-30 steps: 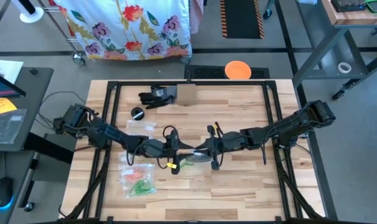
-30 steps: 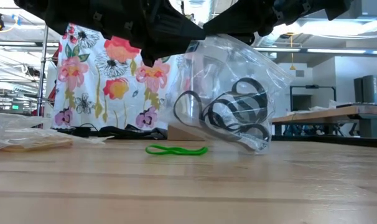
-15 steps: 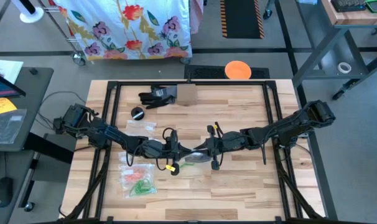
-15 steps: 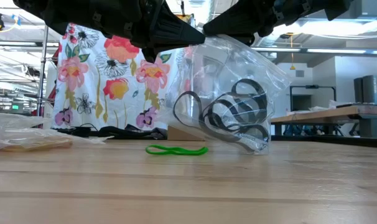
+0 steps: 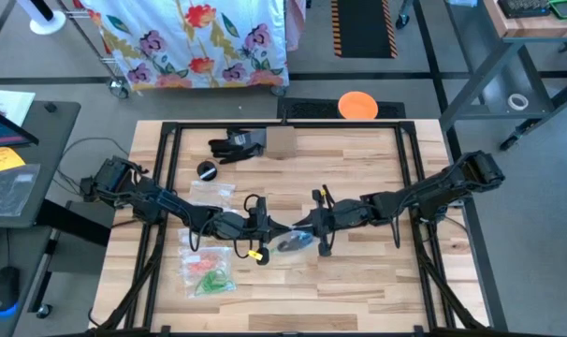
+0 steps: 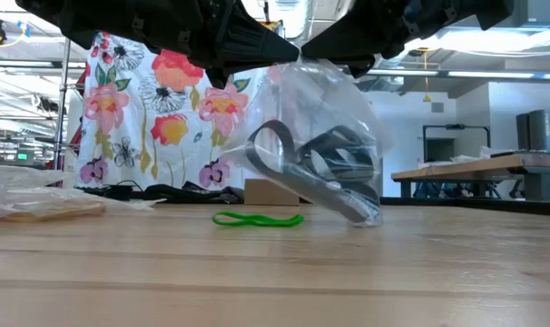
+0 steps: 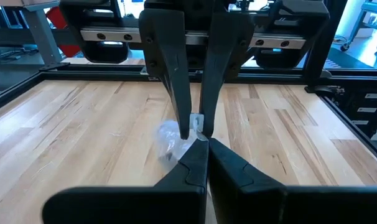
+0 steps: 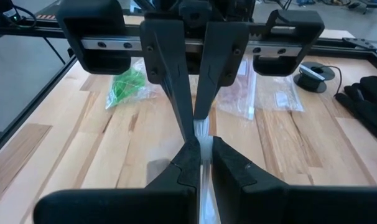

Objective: Sort rubber bands
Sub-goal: Close the transparent zip bag

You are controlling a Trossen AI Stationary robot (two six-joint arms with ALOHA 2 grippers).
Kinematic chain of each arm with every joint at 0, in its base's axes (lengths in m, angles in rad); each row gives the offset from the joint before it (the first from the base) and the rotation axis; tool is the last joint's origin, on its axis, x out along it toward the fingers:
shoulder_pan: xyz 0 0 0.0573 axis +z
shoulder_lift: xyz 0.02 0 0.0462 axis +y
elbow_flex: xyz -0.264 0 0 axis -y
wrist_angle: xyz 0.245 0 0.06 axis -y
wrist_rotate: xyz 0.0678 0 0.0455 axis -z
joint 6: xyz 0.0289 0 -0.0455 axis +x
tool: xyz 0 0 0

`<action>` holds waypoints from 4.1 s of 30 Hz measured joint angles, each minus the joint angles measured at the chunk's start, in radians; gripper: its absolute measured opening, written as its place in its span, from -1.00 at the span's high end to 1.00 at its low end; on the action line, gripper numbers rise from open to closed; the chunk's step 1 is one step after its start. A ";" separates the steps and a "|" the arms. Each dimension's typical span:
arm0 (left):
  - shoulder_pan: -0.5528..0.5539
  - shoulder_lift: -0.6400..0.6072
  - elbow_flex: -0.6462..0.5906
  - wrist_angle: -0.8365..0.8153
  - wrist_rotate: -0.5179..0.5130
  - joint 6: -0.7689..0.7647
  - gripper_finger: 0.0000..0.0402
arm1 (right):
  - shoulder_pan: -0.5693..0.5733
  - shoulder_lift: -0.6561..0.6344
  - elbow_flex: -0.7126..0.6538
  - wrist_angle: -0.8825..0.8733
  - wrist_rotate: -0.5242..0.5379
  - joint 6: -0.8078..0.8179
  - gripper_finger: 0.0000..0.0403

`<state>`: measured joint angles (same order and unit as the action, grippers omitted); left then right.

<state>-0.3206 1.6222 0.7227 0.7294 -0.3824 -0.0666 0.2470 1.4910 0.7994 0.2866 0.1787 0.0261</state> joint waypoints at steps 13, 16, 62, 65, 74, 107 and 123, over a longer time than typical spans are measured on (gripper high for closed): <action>-0.013 -0.002 0.000 0.021 0.003 0.011 1.00 | 0.000 0.003 -0.006 -0.073 0.000 0.003 0.91; -0.015 -0.002 0.000 0.030 0.012 0.022 1.00 | 0.000 0.001 -0.005 -0.052 0.000 0.002 0.91; 0.034 0.112 0.113 -0.088 0.046 -0.100 -0.14 | 0.009 0.001 -0.001 -0.021 0.002 -0.001 0.91; 0.034 0.105 0.113 -0.093 0.047 -0.091 -0.14 | 0.009 0.001 -0.001 -0.023 0.001 0.000 0.91; 0.034 0.103 0.113 -0.137 0.047 -0.094 0.18 | 0.008 0.001 -0.001 -0.011 0.002 0.000 0.91; -0.039 0.060 0.110 -0.100 -0.096 0.013 1.00 | 0.008 -0.003 0.002 -0.041 0.002 -0.002 0.91; -0.040 0.056 0.110 -0.085 -0.098 0.013 1.00 | 0.010 -0.032 -0.002 -0.103 0.008 -0.011 0.91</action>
<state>-0.3603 1.6779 0.8330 0.6449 -0.4805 -0.0532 0.2574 1.4586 0.7979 0.1835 0.1863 0.0154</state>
